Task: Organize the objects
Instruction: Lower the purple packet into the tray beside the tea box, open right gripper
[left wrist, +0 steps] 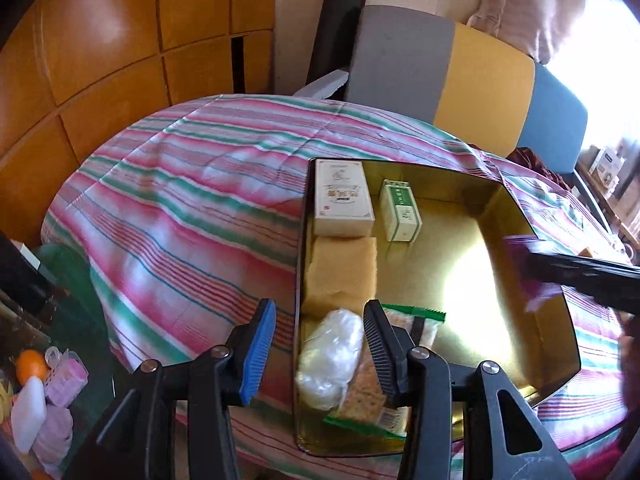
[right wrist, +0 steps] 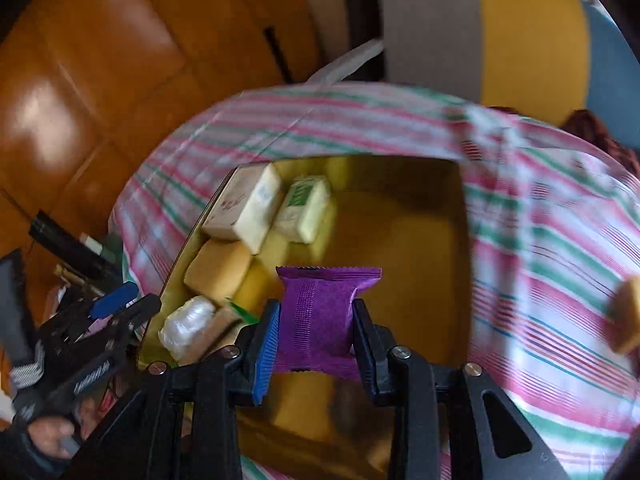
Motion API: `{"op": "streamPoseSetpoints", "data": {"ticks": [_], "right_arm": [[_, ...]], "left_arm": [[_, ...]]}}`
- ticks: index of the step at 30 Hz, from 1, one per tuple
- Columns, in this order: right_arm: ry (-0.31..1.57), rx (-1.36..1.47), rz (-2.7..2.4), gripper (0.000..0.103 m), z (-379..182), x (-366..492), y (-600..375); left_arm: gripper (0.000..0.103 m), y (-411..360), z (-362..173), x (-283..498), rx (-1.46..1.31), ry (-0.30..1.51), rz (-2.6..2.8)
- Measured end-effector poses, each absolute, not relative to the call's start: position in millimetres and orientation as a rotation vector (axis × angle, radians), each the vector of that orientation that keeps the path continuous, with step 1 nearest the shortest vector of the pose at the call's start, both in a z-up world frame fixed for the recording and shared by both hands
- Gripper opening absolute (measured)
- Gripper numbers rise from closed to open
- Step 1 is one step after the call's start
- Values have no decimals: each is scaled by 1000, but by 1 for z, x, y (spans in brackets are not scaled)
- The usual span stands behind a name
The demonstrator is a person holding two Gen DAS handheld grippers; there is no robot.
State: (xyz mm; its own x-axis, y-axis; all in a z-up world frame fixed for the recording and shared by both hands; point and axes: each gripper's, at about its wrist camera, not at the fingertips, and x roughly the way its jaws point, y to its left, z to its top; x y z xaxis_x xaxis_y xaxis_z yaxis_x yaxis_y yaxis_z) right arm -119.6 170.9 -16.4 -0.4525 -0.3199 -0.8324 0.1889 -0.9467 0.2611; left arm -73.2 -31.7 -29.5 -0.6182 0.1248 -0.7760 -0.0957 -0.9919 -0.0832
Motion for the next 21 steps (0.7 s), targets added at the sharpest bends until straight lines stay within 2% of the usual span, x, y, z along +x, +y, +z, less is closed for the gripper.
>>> {"op": "streamPoseSetpoints", "data": {"ticks": [13,15,16,19,21], "right_arm": [[-186,1571,-2380,36,-68,-168,116],[-212,1570,-2365,39,-70,-170,116],[-222,1568,-2352,45,-72,-170,116],[-237,1549,-2346,48,-69,-165,121],[-246,1521,-2361,64,-63,-159,125]], "left_arm": [[50,-49,-37,-78,-1328,-126,2730],[51,-49,-36,-78,-1321,-126,2735],[53,-48,-36,-78,-1317,-122,2738],[58,-47,-35,-77,-1304,-105,2748],[59,-46,-34,-76,-1299,-97,2752]]}}
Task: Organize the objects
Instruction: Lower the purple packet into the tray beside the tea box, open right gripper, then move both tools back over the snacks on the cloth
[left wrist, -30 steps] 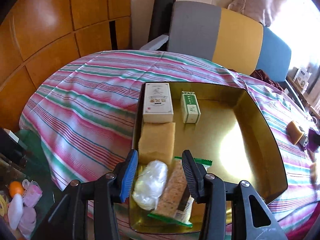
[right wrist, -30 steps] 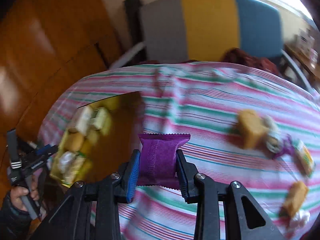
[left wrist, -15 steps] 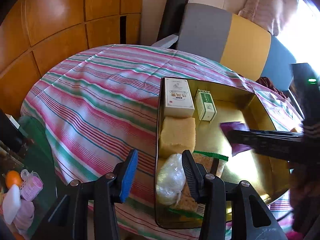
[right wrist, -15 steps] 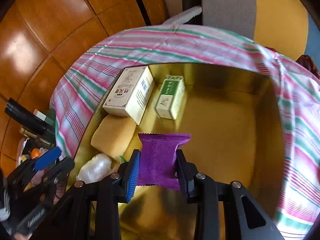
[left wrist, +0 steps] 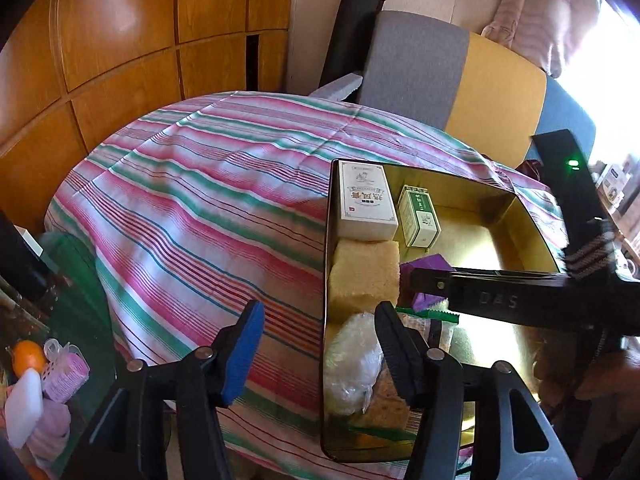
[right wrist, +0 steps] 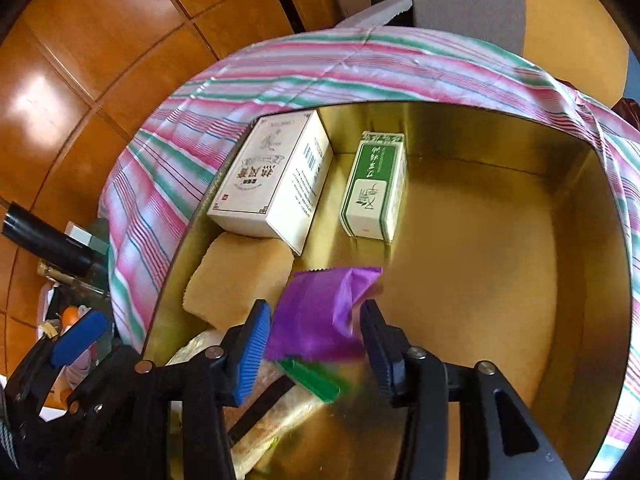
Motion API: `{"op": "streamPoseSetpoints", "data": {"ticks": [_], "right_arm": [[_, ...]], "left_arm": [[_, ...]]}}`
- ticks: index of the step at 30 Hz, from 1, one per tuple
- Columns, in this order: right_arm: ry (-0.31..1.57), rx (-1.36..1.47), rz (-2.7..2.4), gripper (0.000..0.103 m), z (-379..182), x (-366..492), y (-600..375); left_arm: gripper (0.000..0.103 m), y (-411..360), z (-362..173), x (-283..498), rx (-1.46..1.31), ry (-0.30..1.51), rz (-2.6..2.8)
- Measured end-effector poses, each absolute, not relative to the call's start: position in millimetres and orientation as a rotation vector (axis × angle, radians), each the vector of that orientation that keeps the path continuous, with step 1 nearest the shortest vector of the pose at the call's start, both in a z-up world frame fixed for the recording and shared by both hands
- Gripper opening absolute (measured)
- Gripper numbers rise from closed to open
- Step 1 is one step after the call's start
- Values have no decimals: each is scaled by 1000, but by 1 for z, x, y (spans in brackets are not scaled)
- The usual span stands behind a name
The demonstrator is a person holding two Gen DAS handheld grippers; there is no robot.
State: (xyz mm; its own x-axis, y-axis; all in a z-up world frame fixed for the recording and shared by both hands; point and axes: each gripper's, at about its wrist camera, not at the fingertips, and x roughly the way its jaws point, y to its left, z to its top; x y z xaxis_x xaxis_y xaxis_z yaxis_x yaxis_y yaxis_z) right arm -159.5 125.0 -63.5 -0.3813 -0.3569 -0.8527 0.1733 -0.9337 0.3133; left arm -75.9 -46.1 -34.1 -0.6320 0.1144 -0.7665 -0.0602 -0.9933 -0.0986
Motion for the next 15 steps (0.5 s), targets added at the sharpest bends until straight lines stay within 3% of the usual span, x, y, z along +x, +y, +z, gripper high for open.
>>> {"op": "streamPoseSetpoints", "data": {"ticks": [1,2,7,15], "right_arm": [[-249,1503,-2374,75,-60,-155,128],[-248,1481,-2391,79,-55,-149,132],[-162,1388,-2498,86,-30,-118,150],[-102,1325,-2669,87,-2,-74,207]], "left_arm": [[59,-45,-33,-75,-1293,-85,2759],[60,-44,-33,-75,-1288,-77,2763],[65,-39,-27,-70,-1250,-42,2778],[75,-27,-12,-61,-1176,-6,2796]]}}
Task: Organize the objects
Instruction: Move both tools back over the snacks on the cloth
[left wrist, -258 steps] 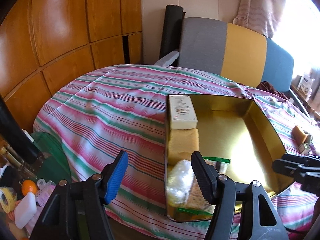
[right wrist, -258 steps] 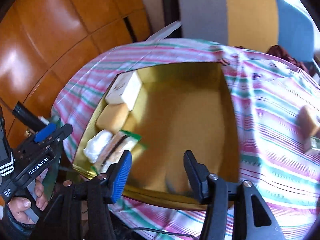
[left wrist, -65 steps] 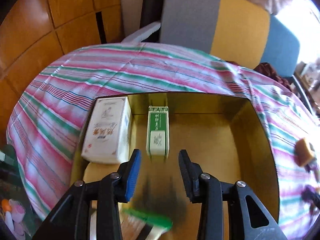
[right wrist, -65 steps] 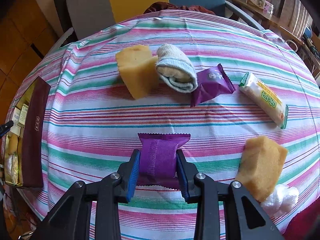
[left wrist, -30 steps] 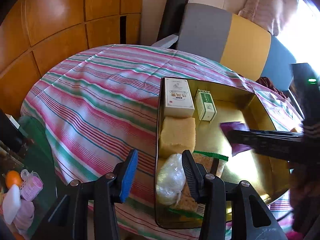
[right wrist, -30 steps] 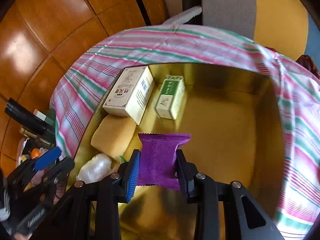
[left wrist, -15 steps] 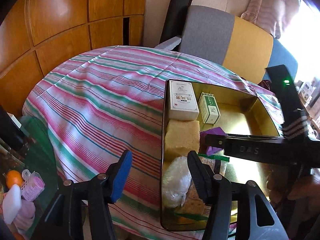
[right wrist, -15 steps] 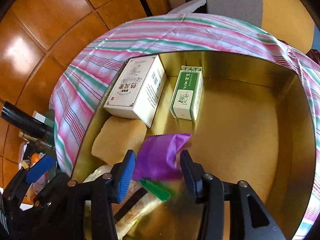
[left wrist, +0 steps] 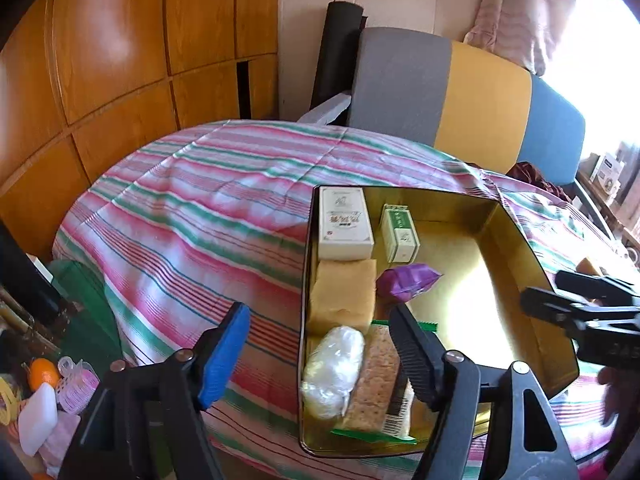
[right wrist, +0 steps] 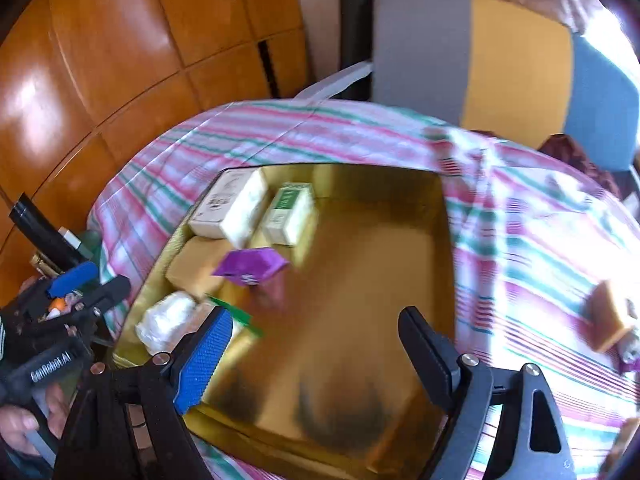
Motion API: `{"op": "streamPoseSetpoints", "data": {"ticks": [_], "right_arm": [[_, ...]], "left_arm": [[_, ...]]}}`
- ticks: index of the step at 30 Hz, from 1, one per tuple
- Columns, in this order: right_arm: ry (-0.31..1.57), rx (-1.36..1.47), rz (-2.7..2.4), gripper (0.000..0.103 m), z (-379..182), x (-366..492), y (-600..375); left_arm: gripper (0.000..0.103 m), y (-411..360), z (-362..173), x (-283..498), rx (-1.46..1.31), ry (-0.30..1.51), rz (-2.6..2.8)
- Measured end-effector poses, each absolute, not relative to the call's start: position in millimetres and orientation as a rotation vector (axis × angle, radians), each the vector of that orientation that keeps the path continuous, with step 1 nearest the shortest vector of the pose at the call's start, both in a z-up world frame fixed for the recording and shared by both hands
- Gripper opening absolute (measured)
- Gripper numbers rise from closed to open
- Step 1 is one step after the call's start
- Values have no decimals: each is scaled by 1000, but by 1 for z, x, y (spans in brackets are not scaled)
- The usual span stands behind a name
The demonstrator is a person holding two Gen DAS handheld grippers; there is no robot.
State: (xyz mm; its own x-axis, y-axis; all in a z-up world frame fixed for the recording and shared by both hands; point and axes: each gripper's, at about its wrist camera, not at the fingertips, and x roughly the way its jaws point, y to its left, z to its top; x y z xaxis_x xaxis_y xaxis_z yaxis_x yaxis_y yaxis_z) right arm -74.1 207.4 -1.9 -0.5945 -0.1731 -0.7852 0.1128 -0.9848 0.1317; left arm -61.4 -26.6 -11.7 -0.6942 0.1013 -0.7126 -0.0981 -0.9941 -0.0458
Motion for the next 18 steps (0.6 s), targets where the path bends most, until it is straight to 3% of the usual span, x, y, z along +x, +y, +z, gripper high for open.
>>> {"op": "streamPoseSetpoints", "data": {"ticks": [3,15,18], "right_arm": [[-101,1338,-2725,87,3,-61,234],[-269,1423,-3025,87,14,-10,379],[-334,1456,-3115,96,15,2,416]], "left_arm": [[83,-19,-6,-57,-1148,28,2801],[89,31,5,-44,-1085,167,2722],[90,48,8,-41,-1065,203,2698]]}}
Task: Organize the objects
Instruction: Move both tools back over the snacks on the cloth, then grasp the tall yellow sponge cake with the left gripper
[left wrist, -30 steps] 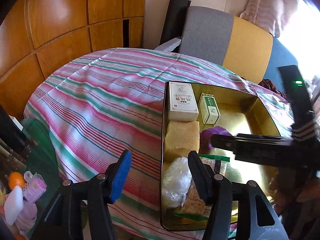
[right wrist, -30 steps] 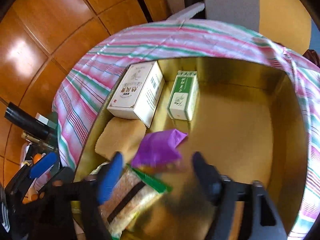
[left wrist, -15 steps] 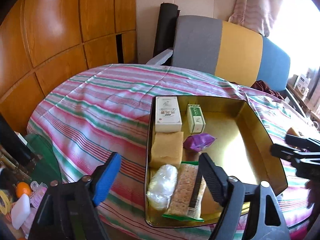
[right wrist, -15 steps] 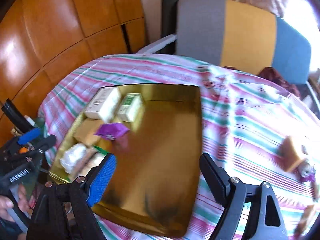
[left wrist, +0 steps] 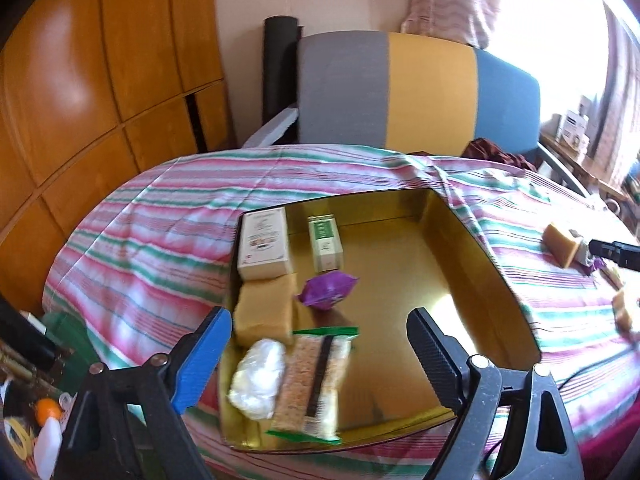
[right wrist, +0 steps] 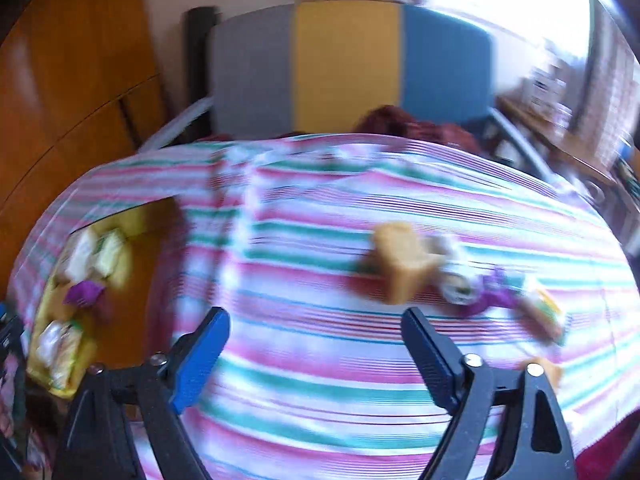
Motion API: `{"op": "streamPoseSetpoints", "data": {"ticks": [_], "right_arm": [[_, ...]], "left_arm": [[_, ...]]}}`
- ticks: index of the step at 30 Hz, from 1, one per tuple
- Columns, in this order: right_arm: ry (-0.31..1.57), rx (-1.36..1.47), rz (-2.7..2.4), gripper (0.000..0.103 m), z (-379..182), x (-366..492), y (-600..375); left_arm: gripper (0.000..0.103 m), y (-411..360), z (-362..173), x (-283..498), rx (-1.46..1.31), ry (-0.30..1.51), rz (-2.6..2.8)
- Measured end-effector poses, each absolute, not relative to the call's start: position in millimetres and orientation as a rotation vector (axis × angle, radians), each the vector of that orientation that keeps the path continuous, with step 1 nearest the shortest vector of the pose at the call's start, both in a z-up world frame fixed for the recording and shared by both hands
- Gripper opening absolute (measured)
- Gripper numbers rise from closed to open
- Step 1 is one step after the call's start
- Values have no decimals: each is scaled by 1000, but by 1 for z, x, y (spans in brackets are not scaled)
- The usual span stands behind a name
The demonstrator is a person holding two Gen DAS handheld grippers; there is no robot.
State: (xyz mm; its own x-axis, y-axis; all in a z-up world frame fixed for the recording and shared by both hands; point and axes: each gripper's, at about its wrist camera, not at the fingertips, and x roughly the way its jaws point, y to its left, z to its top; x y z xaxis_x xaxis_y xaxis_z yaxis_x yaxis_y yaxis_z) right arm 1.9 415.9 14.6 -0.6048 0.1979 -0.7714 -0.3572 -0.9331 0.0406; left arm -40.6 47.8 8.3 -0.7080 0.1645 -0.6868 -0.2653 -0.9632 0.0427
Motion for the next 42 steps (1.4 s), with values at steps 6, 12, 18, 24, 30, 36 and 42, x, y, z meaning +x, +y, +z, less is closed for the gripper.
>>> {"op": "streamPoseSetpoints", "data": {"ticks": [6,12,18,24,30,36,42], "right_arm": [[384,-1095,2375,97,7,25,487],[647,-1011,2211,97,-16,62,548],[814,-1016,2117,97,-28,77,566],[902,-958,2104,97,-24,89,574],[1118,-789,2096,97,-18,114,593],[1227,-643,2129,97,-9,128,603],[1279,-584,2098,97,-9,139,609]], "left_arm": [[92,81,14,-39,-1031,242,2626],[96,117,25,-35,-960,241,2547],[97,166,30,-39,-952,276,2461],[97,225,23,-49,-1073,269,2264],[95,282,14,-69,-1180,166,2156],[95,339,-7,-93,-1291,110,2084],[95,389,-30,-116,-1389,75,2049]]}}
